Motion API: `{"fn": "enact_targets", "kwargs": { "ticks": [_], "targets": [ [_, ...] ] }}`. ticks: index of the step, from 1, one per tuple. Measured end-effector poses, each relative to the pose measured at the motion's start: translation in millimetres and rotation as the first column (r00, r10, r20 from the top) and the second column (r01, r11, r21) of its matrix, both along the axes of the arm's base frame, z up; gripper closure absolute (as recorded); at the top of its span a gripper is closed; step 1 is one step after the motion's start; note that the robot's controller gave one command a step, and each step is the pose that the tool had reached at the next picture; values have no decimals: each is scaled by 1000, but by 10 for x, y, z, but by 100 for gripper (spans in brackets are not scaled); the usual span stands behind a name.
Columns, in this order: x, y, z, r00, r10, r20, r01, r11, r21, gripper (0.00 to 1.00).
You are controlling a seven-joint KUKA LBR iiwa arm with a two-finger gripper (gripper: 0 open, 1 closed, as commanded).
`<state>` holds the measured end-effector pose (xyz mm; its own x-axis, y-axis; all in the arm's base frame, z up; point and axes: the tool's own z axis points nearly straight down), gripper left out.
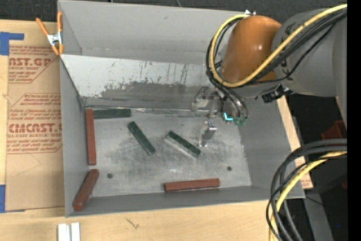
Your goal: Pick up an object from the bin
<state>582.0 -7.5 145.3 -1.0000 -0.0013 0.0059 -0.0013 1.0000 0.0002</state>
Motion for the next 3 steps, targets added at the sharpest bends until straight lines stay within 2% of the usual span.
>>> {"fn": "enact_targets", "kwargs": {
  "ticks": [1,2,3],
  "targets": [
    [19,-1,44,1000,0,7,0,1000,0,0],
    [-339,179,-702,988,-155,6,155,988,1,100],
    [-339,179,-702,988,-155,6,155,988,1,100]
  ]
}}
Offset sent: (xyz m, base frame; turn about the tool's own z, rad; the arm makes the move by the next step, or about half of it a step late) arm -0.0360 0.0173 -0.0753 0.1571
